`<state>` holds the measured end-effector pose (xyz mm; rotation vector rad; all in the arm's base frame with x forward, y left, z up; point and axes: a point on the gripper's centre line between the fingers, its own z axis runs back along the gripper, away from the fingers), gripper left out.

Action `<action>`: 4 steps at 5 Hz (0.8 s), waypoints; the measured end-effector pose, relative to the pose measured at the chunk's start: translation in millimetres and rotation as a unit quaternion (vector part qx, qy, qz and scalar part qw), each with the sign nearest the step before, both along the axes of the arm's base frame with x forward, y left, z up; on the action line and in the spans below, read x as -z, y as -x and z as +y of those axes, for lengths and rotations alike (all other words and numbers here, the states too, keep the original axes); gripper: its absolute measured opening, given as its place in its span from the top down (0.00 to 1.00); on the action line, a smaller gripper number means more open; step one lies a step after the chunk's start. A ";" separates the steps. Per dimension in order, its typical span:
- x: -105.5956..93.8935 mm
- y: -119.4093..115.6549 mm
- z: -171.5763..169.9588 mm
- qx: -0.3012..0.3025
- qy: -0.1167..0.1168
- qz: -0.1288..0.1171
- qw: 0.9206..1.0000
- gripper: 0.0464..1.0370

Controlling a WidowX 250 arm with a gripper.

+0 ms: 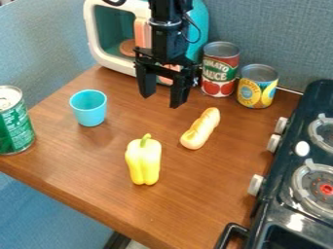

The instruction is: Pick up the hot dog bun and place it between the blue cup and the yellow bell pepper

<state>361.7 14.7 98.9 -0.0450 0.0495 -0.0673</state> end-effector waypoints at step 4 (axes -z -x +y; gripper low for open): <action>31.7 -27.9 -29.7 0.003 0.029 -0.013 0.999 0.03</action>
